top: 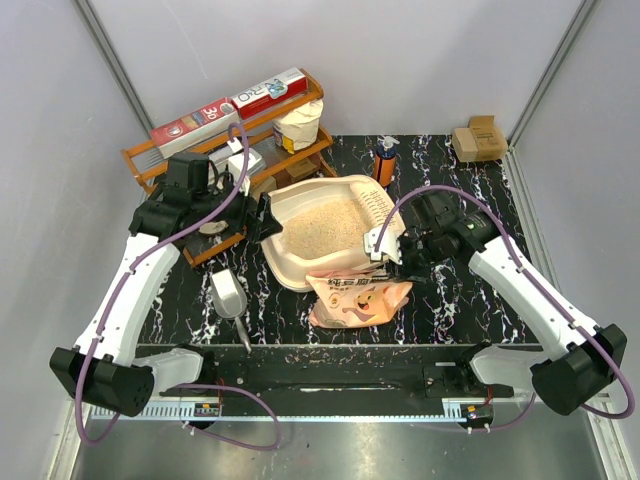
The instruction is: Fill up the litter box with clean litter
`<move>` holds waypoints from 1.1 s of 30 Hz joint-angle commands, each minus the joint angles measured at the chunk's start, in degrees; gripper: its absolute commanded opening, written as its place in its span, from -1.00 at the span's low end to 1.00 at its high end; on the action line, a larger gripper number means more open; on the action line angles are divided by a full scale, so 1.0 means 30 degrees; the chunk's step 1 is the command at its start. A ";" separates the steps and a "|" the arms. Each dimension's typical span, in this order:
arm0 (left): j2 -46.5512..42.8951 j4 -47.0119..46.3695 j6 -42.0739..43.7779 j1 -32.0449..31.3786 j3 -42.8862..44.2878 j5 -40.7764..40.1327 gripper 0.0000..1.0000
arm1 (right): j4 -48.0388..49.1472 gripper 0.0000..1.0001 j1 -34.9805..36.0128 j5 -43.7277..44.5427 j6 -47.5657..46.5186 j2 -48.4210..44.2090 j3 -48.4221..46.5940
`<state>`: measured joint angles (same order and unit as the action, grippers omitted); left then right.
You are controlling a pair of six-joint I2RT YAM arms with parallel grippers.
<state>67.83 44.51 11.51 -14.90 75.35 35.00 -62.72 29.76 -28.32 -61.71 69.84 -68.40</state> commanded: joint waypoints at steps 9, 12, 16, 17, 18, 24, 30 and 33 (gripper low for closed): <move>-0.0405 -0.1331 -0.0408 0.0248 -0.0127 0.1046 0.81 | 0.0399 -0.70 0.0364 0.0677 0.0034 -0.0516 -0.0956; -0.0346 -0.1710 -0.0846 0.0248 -0.0039 0.1397 0.80 | -0.0069 -0.86 0.0335 0.1525 0.0297 -0.1131 -0.1630; -0.0316 -0.2443 -0.1666 0.0277 -0.0068 0.2187 0.80 | -0.0626 -0.96 0.0334 0.2143 0.1201 -0.2127 -0.2160; -0.0316 -0.2561 -0.2045 0.0249 -0.0010 0.2276 0.80 | -0.0714 -1.00 0.0334 0.2231 0.1525 -0.2535 -0.2219; -0.0316 -0.2794 -0.2223 0.0248 0.0019 0.2393 0.79 | -0.0744 -1.00 0.0305 0.2348 0.1905 -0.2684 -0.2335; -0.0433 -0.4170 -0.4270 0.0219 -0.0009 0.2950 0.79 | -0.0043 -1.00 -0.2060 0.3141 0.6472 -0.3710 -0.1461; -0.0083 -0.4613 -0.4452 0.0219 -0.0274 0.2864 0.78 | 0.2211 -1.00 -0.8565 0.3783 1.0636 -0.2542 0.1376; 0.0473 -0.4292 -0.3953 0.0219 0.0018 0.2426 0.77 | 0.4493 -1.00 -1.1078 0.4689 1.1633 -0.1195 0.2842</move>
<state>68.03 34.35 -0.49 -14.50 74.54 42.00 -58.13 4.54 -18.59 -35.20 61.65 -65.21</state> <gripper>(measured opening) 0.896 0.253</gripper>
